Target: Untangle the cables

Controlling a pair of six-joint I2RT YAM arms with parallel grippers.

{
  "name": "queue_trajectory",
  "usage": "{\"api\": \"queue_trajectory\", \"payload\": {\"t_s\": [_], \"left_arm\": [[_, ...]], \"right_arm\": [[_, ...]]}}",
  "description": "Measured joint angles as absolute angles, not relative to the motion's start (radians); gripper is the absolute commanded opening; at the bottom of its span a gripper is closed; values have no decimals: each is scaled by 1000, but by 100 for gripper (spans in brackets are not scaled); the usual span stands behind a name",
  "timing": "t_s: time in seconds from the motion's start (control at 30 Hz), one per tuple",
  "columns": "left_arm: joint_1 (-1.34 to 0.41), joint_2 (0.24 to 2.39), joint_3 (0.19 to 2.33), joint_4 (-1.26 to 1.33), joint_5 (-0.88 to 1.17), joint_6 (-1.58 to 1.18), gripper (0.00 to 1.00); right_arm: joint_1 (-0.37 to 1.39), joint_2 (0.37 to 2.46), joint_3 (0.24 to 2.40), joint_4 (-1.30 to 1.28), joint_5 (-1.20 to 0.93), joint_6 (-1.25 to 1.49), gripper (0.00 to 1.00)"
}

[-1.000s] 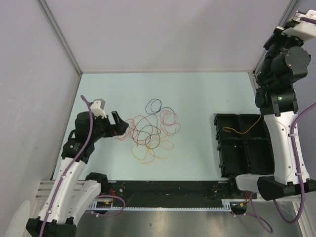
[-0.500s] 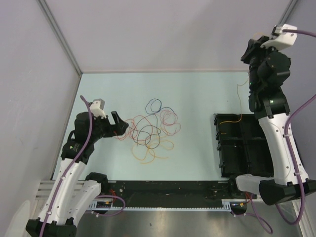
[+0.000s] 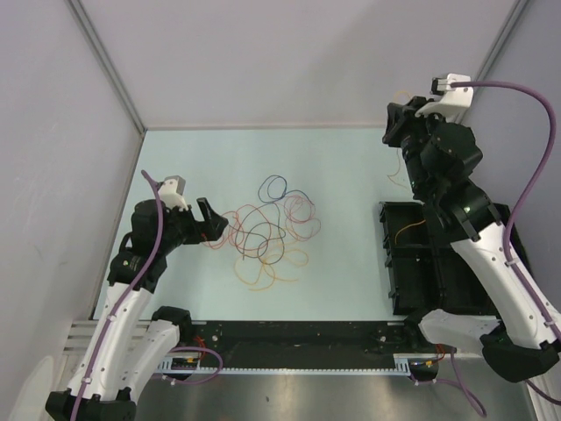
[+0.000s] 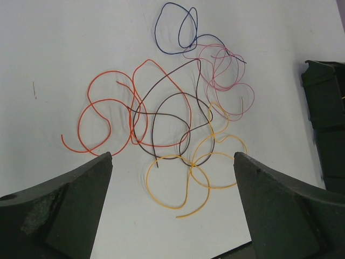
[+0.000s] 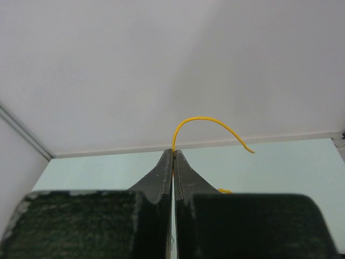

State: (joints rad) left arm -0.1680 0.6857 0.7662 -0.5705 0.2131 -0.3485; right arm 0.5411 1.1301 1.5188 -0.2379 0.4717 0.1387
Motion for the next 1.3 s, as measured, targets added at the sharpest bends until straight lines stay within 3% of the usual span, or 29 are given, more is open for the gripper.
{"api": "queue_trajectory", "payload": {"t_s": [0.43,0.87,1.3], "left_arm": [[-168,679,766,-570,213,-348,100],[-168,678,766,-570,213,-348,100],[-168,678,766,-570,213,-348,100]], "right_arm": [[759,1053,1579,-257,708,33,0],[720,988,1465,-341,1015,59,0],[554,996,1465,-579,1118,184,0]]}}
